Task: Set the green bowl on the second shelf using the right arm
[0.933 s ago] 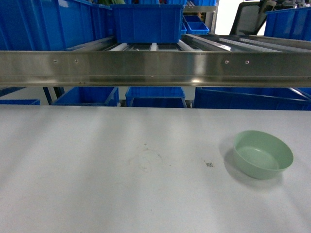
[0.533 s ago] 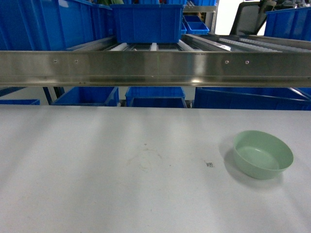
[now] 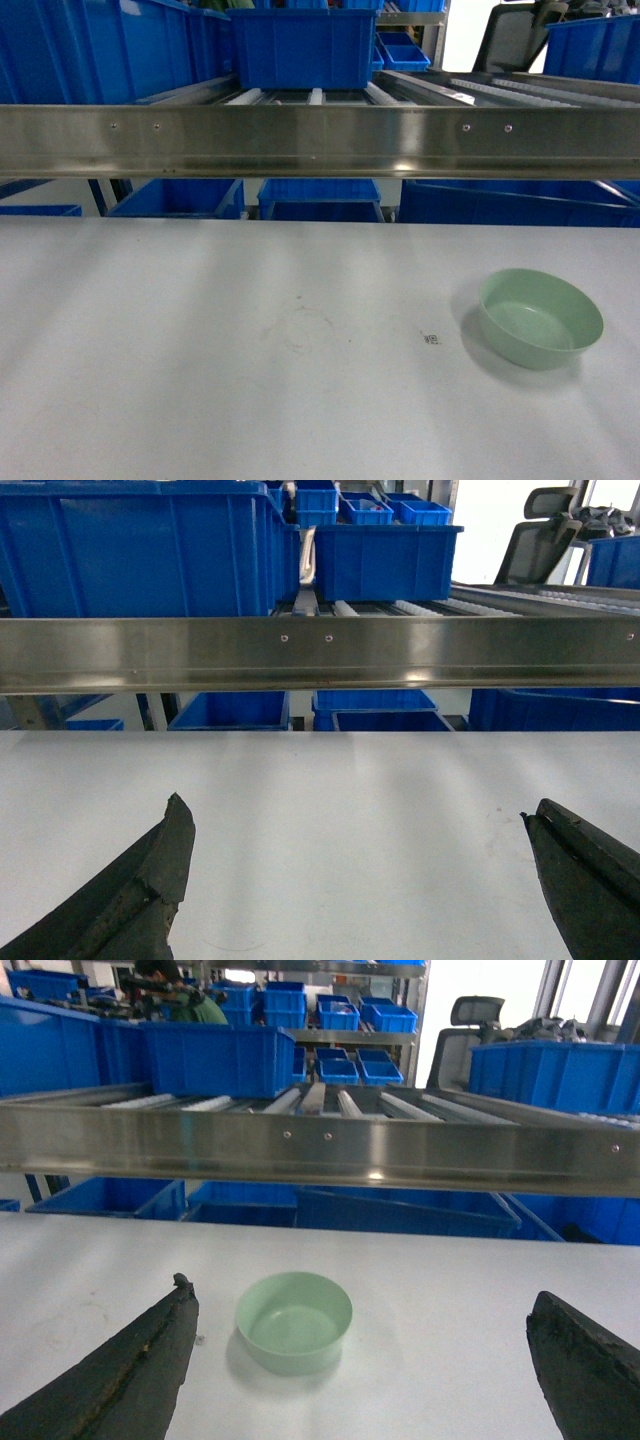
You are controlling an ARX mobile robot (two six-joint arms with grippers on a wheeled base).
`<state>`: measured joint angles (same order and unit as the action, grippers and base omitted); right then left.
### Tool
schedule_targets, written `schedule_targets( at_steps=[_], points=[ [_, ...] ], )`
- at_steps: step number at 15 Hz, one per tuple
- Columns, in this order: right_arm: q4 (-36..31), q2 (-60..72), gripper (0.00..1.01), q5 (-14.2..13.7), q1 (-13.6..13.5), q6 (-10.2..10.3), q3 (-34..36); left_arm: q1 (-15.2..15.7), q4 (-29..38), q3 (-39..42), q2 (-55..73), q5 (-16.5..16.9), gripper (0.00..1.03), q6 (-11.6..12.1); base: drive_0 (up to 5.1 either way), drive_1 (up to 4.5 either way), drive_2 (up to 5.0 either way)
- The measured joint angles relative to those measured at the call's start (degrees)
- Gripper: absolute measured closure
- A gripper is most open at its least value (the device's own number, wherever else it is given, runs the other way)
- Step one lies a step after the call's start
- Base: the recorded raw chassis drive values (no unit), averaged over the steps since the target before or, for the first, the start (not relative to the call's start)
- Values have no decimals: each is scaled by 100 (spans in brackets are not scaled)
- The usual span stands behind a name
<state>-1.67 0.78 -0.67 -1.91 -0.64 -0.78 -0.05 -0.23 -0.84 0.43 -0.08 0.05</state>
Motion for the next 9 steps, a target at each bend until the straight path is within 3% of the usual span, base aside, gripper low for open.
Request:
schedule_targets(
  at_steps=[2, 5, 7, 9],
  points=[
    [-953, 881, 3, -284, -417, -68, -2, 0, -2, 0, 0, 2, 5, 0, 0, 0, 0],
    [-2553, 3156, 3, -400, -715, -201, -428, -2, -4, 0, 0, 2, 5, 0, 0, 0, 0],
    [-3060, 4470, 3, -275, -704, -249, -1075, 0, -2, 0, 0, 4, 5, 0, 0, 0, 0],
    [-3023, 5578, 3, 101, -560, -531, -1593, 0, -2, 0, 0, 2, 5, 0, 0, 0, 0]
  ],
)
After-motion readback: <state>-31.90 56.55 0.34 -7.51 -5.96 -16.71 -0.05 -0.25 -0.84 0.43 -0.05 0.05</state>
